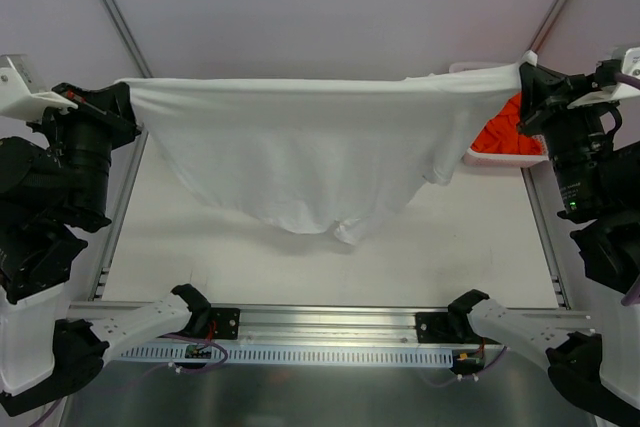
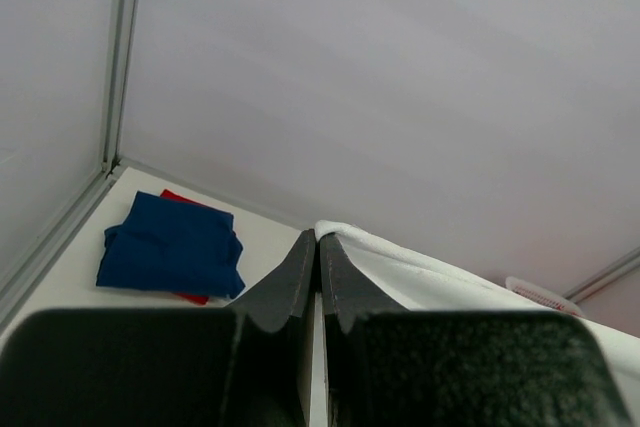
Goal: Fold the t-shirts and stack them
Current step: Flatten the tshirt out
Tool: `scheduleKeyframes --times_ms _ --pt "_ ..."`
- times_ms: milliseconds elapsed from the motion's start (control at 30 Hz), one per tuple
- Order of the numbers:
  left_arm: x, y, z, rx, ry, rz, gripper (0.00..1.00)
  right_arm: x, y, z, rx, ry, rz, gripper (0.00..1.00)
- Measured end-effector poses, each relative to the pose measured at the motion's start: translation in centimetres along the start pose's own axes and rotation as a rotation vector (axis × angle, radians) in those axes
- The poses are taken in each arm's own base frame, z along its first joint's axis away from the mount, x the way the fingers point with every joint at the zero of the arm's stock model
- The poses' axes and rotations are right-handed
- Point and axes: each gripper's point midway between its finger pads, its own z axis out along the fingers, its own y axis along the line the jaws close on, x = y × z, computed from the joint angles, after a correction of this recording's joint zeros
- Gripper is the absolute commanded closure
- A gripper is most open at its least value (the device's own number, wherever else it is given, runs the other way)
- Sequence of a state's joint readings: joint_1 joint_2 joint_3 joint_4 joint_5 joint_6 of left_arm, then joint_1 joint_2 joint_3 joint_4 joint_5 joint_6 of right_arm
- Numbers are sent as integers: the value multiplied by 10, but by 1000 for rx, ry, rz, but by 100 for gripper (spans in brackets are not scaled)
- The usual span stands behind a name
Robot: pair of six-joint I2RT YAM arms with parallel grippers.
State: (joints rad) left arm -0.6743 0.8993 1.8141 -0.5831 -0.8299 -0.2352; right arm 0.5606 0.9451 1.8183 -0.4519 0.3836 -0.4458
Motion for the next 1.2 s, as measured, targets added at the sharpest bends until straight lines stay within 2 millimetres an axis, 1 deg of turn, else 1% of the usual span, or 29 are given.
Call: scheduleKeyframes --times_ms 167,300,467,667,767,867,933,967,1033,1133,1200 --pt "-13 -5 -4 36 -17 -28 100 -5 0 -5 -13 -23 7 100" --pt "-23 -3 -16 85 -35 -85 100 -13 1 -17 -45 -61 29 100" --pt "-20 3 -32 138 -26 -137 100 -18 1 -42 -96 -106 77 100" --pt "-21 -2 -42 197 -18 -183 100 -22 0 -69 -140 -162 121 100" --pt "-20 0 -47 217 -15 -197 100 -20 2 -73 -151 -168 137 100" --pt "-13 3 -49 214 -6 -199 100 -15 4 -71 -155 -159 141 100" --pt "-2 5 -47 200 9 -196 100 -5 7 -67 -154 -140 143 100" --pt "7 6 -45 190 22 -189 100 2 9 -64 -152 -125 146 100" --pt "32 12 -41 157 56 -178 100 20 13 -58 -144 -91 151 100" --pt "74 22 -37 107 119 -153 100 66 21 -49 -131 10 148 100" --pt "105 29 -34 71 161 -129 100 93 25 -45 -120 71 146 100"
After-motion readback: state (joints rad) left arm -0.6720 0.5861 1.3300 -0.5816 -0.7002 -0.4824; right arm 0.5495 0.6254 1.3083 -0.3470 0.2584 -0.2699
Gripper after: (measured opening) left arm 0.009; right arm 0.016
